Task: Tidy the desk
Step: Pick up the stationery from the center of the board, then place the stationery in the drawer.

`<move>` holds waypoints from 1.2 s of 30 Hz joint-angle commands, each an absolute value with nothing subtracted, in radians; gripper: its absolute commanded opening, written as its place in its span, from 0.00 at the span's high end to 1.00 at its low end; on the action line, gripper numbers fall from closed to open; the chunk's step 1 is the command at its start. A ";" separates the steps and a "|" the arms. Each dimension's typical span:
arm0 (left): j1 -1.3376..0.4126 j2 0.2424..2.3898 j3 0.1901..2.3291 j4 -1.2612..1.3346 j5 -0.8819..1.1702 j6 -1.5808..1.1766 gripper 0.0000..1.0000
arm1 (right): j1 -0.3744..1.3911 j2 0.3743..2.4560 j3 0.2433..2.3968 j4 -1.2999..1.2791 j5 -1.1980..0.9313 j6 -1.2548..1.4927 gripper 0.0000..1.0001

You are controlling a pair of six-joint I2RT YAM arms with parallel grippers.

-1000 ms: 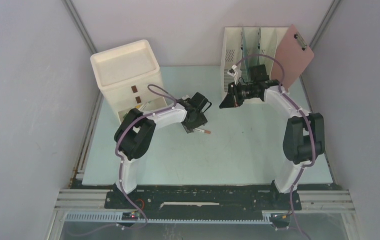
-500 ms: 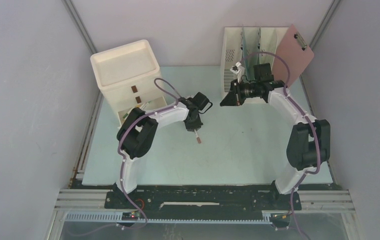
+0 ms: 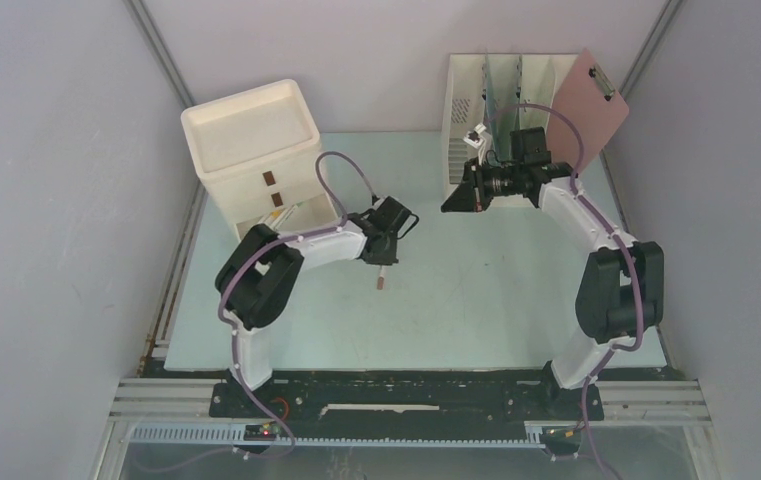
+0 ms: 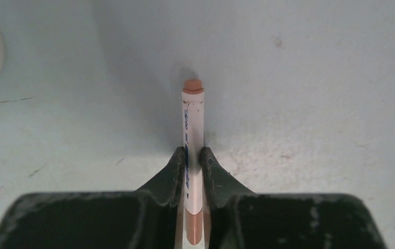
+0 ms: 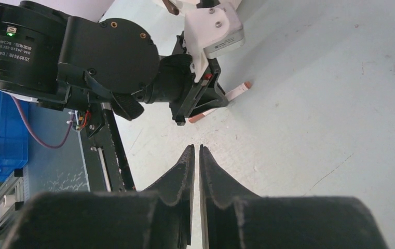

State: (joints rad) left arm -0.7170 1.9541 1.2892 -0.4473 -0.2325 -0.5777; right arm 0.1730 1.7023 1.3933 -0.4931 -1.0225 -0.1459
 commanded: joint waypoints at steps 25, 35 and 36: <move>-0.703 1.192 0.665 0.157 -0.641 -0.202 1.00 | 0.144 1.632 1.360 -0.462 -1.058 -0.189 0.86; -0.594 1.224 0.699 0.205 -0.665 0.205 1.00 | 0.143 1.626 1.346 -0.448 -1.072 -0.192 0.86; -0.569 1.245 0.722 0.183 -0.660 0.225 1.00 | 0.143 1.625 1.344 -0.448 -1.075 -0.193 0.86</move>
